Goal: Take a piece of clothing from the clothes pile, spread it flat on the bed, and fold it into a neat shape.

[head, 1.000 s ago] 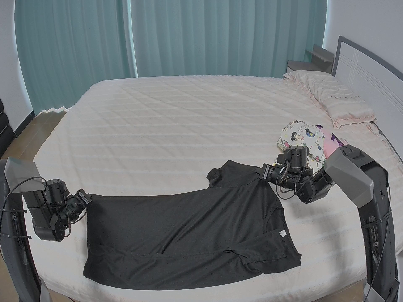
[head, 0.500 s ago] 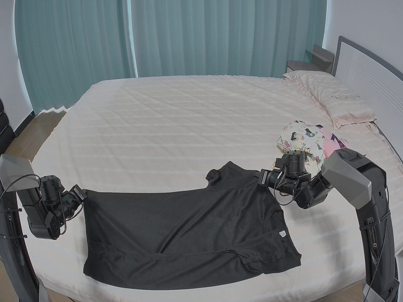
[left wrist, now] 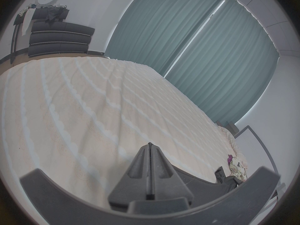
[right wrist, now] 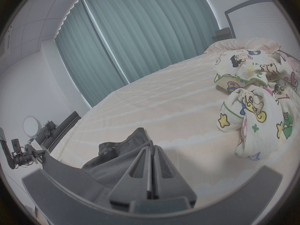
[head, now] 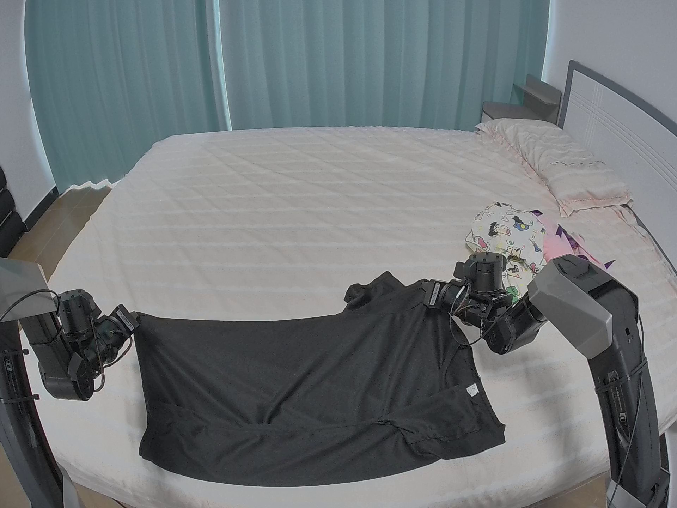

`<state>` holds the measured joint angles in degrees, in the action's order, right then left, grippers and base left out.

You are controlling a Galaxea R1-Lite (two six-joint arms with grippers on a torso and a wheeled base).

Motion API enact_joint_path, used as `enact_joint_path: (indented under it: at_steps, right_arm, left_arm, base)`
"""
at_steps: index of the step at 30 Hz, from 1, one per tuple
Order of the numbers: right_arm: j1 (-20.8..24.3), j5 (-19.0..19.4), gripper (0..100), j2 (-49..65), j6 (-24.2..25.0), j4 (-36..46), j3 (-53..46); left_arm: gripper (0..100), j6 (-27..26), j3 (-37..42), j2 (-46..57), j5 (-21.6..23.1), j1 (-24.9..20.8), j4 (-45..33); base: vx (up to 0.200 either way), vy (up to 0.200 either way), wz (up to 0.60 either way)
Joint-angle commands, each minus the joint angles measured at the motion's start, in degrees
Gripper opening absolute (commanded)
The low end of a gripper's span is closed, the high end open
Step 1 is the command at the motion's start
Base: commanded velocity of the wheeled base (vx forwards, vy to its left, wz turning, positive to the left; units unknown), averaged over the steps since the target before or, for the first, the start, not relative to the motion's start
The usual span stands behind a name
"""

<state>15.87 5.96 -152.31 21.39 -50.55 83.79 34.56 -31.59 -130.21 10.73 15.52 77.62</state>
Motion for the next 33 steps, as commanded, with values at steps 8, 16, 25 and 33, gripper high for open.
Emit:
enact_joint_path:
  at_steps: [8,16,25,33]
  right_arm:
    - [-1.5,-0.4,0,1.5,0.0,0.1,-2.3]
    - [-1.8,0.4,0,5.8,0.6,-2.1,-9.3]
    - [-1.8,1.2,0,9.7,0.6,-4.7,-15.5]
    - [-1.7,1.6,0,11.3,0.6,-9.0,-22.4]
  left_arm:
    - [0,0.0,-0.1,0.0,0.3,0.7,0.0]
    - [0,0.0,-0.4,-0.8,0.6,1.2,-0.3]
    - [0,0.1,0.5,-0.9,3.1,1.1,-0.2]
    - [0,0.0,1.7,-0.6,3.3,1.1,-0.2]
  base:
    - [0.000,0.000,0.00]
    - [0.000,0.000,0.00]
    - [0.000,0.000,0.00]
    - [0.000,0.000,0.00]
